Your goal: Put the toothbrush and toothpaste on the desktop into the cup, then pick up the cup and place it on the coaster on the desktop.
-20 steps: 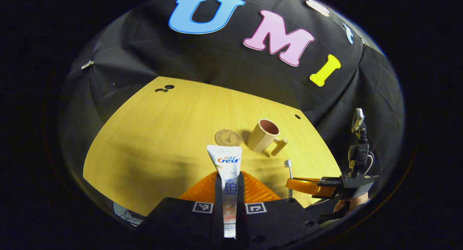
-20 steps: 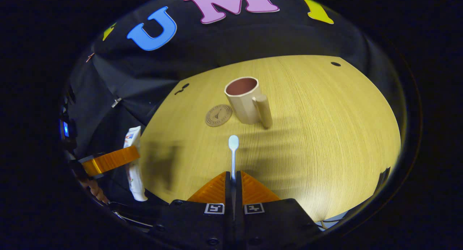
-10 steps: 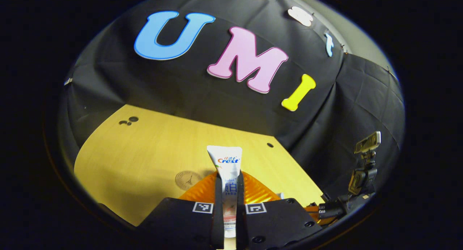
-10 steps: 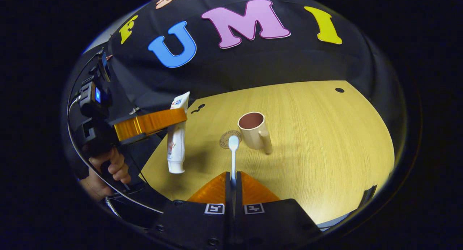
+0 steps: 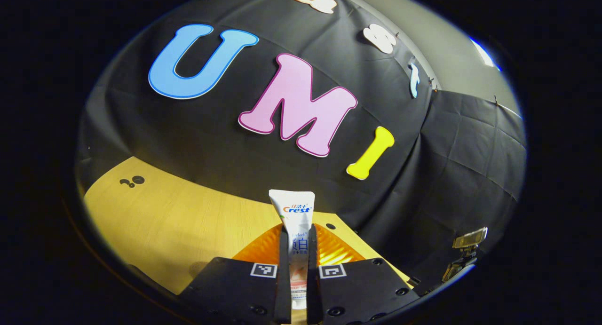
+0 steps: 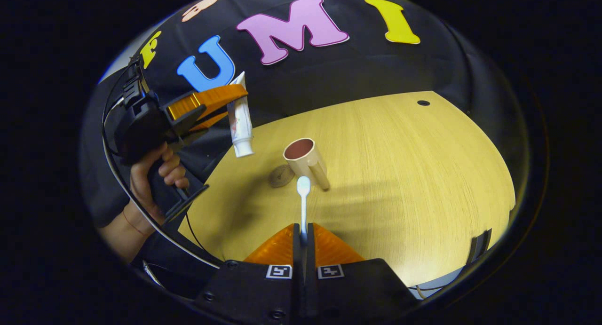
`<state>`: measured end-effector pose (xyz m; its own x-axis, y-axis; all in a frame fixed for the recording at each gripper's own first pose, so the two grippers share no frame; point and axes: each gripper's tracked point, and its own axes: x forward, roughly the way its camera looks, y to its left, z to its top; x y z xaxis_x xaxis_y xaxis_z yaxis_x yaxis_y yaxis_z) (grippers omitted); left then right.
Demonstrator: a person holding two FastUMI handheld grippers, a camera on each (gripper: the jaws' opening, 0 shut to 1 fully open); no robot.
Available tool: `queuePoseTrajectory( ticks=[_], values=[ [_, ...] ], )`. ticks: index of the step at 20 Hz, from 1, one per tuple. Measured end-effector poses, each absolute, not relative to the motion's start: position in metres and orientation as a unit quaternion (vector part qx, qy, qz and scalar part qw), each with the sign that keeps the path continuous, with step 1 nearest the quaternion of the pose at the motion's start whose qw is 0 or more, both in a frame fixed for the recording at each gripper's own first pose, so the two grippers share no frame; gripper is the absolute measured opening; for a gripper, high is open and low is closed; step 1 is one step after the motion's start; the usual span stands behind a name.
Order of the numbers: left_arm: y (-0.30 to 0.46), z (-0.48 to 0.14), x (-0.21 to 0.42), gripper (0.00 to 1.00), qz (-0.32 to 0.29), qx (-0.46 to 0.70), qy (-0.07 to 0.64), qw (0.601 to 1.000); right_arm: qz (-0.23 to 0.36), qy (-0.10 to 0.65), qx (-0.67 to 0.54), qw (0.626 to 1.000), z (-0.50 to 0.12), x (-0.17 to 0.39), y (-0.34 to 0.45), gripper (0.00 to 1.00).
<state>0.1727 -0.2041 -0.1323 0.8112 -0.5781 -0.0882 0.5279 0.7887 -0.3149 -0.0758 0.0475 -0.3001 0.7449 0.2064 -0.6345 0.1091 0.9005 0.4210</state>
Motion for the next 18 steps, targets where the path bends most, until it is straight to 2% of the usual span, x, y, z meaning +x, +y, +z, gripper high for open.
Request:
queuePoseTrajectory(
  ticks=[4, 7, 18],
  values=[
    [-0.205, -0.135, 0.212, 0.18, -0.263, -0.151, 0.056, 0.951, 0.011, 0.368, 0.226, 0.902, -0.306, -0.088, 0.038, 0.05],
    [-0.216, -0.146, 0.228, 0.18, -0.271, -0.156, 0.036, 0.949, 0.005, 0.374, 0.227, 0.899, -0.312, -0.1, 0.029, 0.05],
    [-0.232, -0.246, 0.257, 0.19, -0.24, -0.085, 0.1, 0.962, -0.018, 0.375, 0.253, 0.892, -0.322, -0.109, 0.018, 0.05]
  ],
)
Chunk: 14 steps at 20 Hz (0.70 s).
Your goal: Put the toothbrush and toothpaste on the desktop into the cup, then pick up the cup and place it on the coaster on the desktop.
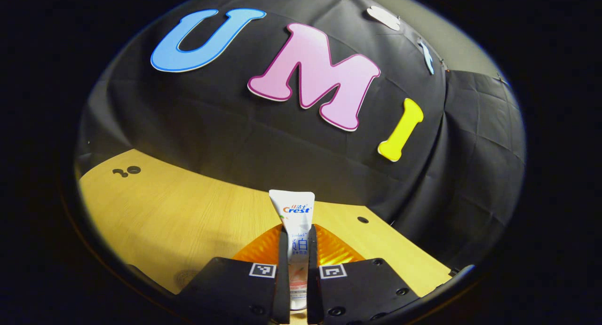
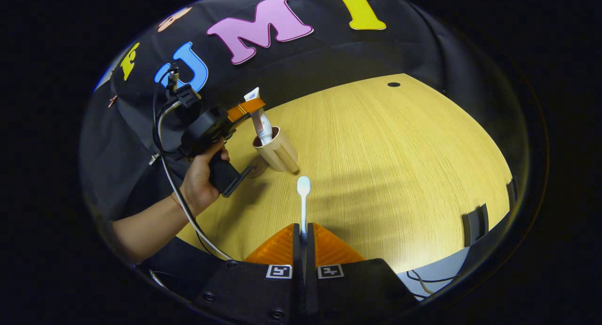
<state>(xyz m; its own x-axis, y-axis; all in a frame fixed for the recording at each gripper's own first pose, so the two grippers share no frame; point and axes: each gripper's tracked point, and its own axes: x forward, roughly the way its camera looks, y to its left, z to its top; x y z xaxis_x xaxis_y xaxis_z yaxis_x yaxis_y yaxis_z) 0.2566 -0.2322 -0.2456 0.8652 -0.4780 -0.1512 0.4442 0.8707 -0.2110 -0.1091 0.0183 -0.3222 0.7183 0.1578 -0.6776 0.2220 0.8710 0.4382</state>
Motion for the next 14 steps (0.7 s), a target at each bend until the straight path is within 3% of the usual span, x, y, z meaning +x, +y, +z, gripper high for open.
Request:
queuePoseTrajectory(
  ticks=[10, 11, 12, 14],
  values=[
    [-0.227, -0.28, 0.238, 0.28, -0.256, -0.061, 0.148, 0.953, -0.019, 0.375, 0.249, 0.893, -0.32, -0.108, 0.017, 0.05],
    [-0.227, -0.284, 0.235, 0.23, -0.258, -0.056, 0.156, 0.952, -0.019, 0.374, 0.249, 0.893, -0.32, -0.107, 0.017, 0.05],
    [-0.225, -0.289, 0.232, 0.31, -0.258, -0.047, 0.163, 0.951, -0.019, 0.374, 0.25, 0.893, -0.319, -0.107, 0.017, 0.05],
    [-0.226, -0.287, 0.23, 0.3, -0.261, -0.037, 0.155, 0.952, -0.018, 0.374, 0.25, 0.893, -0.318, -0.107, 0.017, 0.05]
  ],
)
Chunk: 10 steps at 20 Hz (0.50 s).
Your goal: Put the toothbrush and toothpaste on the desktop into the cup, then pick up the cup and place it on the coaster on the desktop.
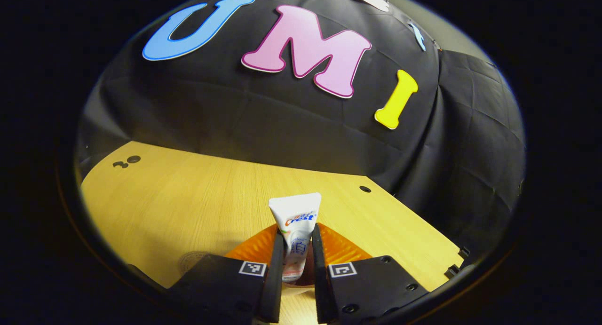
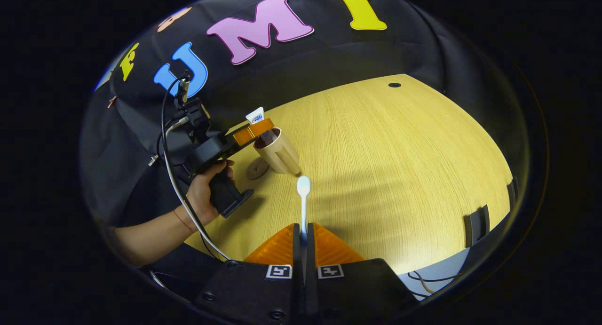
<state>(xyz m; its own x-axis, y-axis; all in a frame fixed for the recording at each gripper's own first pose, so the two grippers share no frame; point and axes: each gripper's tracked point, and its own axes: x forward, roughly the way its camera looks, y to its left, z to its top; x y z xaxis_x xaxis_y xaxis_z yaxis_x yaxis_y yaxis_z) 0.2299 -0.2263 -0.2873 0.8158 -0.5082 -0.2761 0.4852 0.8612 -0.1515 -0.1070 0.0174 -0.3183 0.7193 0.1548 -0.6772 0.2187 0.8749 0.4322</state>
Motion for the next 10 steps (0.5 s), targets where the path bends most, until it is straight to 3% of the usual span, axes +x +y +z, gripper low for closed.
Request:
queuePoseTrajectory(
  ticks=[1, 2, 3, 4, 5, 7, 8, 9, 10],
  values=[
    [-0.226, -0.287, 0.226, 0.28, -0.262, -0.033, 0.158, 0.952, -0.017, 0.375, 0.248, 0.893, -0.318, -0.107, 0.018, 0.05],
    [-0.227, -0.286, 0.224, 0.4, -0.263, -0.03, 0.158, 0.951, -0.016, 0.374, 0.249, 0.893, -0.317, -0.106, 0.018, 0.05],
    [-0.227, -0.287, 0.224, 0.35, -0.262, -0.025, 0.158, 0.952, -0.016, 0.373, 0.25, 0.894, -0.316, -0.105, 0.017, 0.05],
    [-0.225, -0.286, 0.222, 0.48, -0.26, -0.02, 0.16, 0.952, -0.016, 0.37, 0.251, 0.894, -0.315, -0.105, 0.017, 0.05],
    [-0.225, -0.287, 0.221, 0.43, -0.259, -0.014, 0.163, 0.952, -0.016, 0.368, 0.253, 0.894, -0.312, -0.104, 0.018, 0.05],
    [-0.222, -0.288, 0.218, 0.5, -0.257, -0.006, 0.166, 0.952, -0.016, 0.364, 0.258, 0.895, -0.308, -0.101, 0.02, 0.05],
    [-0.221, -0.287, 0.218, 0.63, -0.255, -0.003, 0.166, 0.953, -0.016, 0.361, 0.259, 0.896, -0.306, -0.101, 0.02, 0.05],
    [-0.218, -0.287, 0.217, 0.56, -0.253, 0.001, 0.165, 0.953, -0.016, 0.358, 0.262, 0.896, -0.304, -0.101, 0.021, 0.05],
    [-0.216, -0.284, 0.217, 0.59, -0.249, 0.006, 0.163, 0.955, -0.017, 0.354, 0.265, 0.897, -0.302, -0.099, 0.022, 0.05]
  ],
)
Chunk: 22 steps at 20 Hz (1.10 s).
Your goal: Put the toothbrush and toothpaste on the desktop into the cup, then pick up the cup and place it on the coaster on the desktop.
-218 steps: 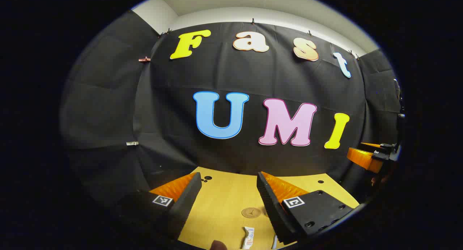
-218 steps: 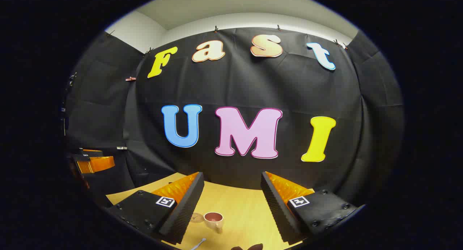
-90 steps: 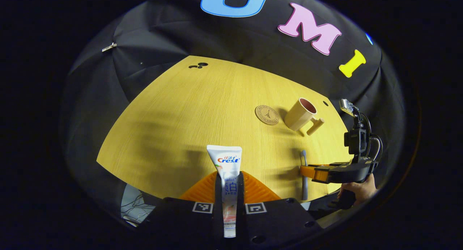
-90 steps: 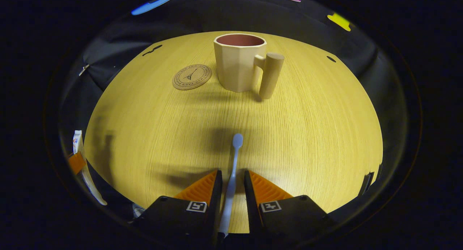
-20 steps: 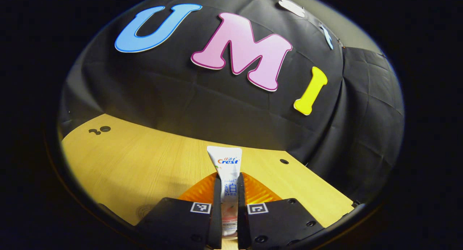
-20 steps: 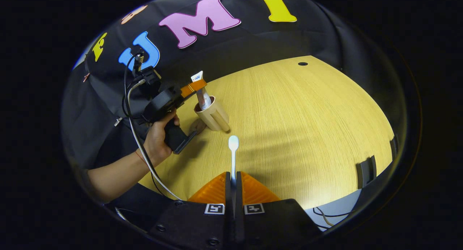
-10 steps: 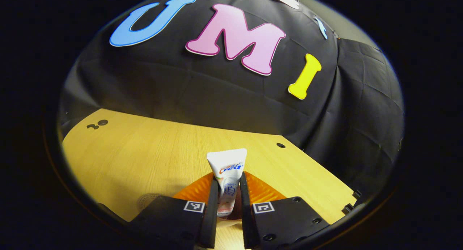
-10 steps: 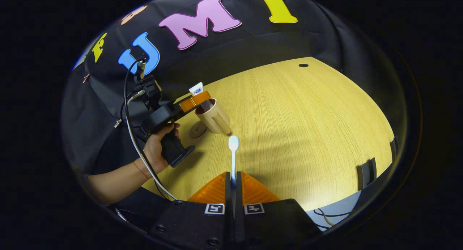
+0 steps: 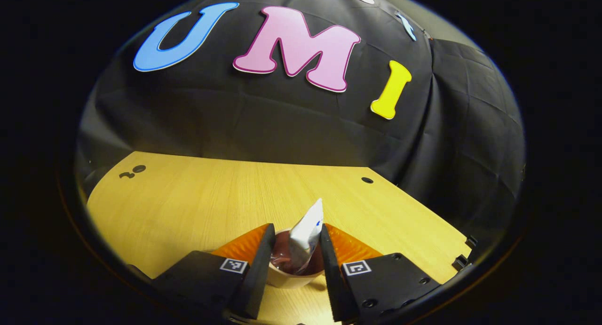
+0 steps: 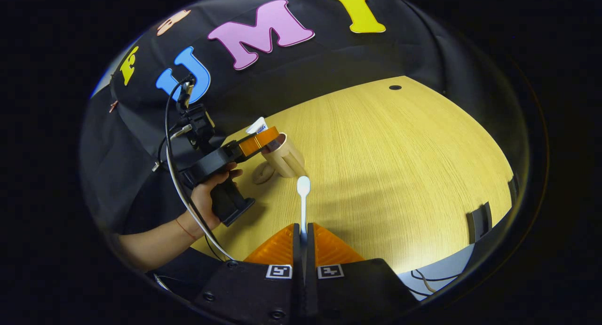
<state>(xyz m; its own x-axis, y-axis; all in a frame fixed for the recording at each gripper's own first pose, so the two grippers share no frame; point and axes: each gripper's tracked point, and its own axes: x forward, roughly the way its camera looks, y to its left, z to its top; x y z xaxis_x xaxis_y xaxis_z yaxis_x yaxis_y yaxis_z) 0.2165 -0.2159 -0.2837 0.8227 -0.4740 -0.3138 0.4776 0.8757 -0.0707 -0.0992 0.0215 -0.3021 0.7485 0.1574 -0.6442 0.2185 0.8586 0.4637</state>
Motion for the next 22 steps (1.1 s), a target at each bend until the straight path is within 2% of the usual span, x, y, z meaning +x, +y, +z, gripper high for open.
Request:
queuePoseTrajectory(
  ticks=[1, 2, 7, 12, 22],
  values=[
    [-0.213, -0.282, 0.216, 0.7, -0.246, 0.01, 0.161, 0.956, -0.017, 0.351, 0.269, 0.897, -0.299, -0.098, 0.022, 0.05],
    [-0.21, -0.278, 0.213, 0.64, -0.245, 0.015, 0.159, 0.956, -0.017, 0.347, 0.272, 0.897, -0.297, -0.095, 0.023, 0.05],
    [-0.192, -0.26, 0.188, 0.7, -0.249, 0.019, 0.152, 0.956, -0.014, 0.317, 0.285, 0.905, -0.282, -0.071, 0.026, 0.05],
    [-0.156, -0.247, 0.15, 0.7, -0.241, -0.023, 0.163, 0.956, -0.002, 0.27, 0.296, 0.916, -0.258, -0.019, 0.029, 0.05],
    [-0.054, -0.27, 0.098, 0.71, -0.184, -0.005, 0.185, 0.965, 0.037, 0.177, 0.284, 0.942, -0.202, 0.083, 0.035, 0.05]
  ],
)
